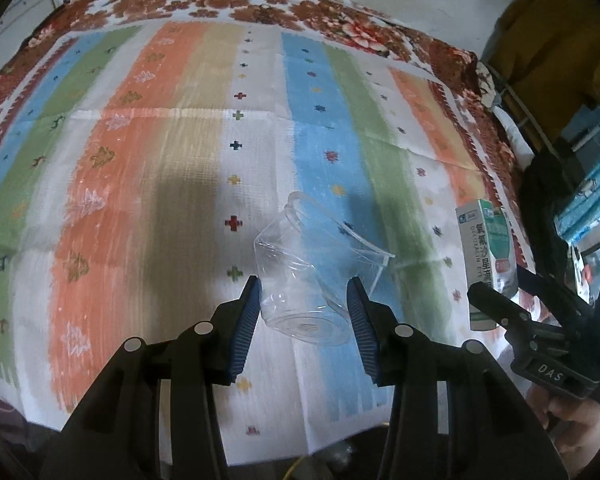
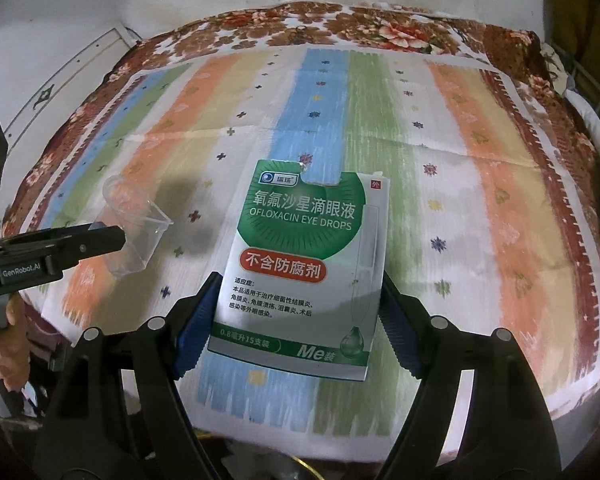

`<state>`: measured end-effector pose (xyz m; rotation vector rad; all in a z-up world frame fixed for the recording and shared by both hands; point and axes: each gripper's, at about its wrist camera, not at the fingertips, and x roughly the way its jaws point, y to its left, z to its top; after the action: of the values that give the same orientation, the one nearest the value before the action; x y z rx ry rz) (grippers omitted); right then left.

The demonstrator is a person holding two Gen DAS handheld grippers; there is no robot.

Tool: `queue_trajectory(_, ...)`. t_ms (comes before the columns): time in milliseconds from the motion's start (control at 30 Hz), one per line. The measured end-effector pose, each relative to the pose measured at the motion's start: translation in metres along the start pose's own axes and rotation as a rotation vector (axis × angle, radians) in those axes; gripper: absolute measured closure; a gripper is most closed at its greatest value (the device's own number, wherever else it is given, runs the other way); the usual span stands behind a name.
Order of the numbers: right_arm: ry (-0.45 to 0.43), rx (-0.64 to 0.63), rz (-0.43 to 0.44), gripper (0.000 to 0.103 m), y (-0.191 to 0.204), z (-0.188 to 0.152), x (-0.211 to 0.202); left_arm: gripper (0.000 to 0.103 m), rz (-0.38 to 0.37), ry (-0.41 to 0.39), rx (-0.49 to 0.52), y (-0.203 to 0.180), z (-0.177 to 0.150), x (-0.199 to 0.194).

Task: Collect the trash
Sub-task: 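Carry the green box with the right tool while the left carries the cup to the bin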

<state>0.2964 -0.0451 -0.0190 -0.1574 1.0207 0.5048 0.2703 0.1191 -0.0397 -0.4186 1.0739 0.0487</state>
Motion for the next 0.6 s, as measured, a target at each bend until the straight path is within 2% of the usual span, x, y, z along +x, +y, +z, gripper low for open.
queue_trajectory(300,-0.003,0.007,0.017,0.032,-0.005,-0.027,-0.031,0.059,0.009,-0.038,-0.016,-0.011,-0.033,-0.033)
queue_trajectory(600,-0.005,-0.023,0.046,0.032,-0.004,-0.061,-0.059,0.059,-0.024,-0.050,-0.013,-0.021,-0.068,-0.055)
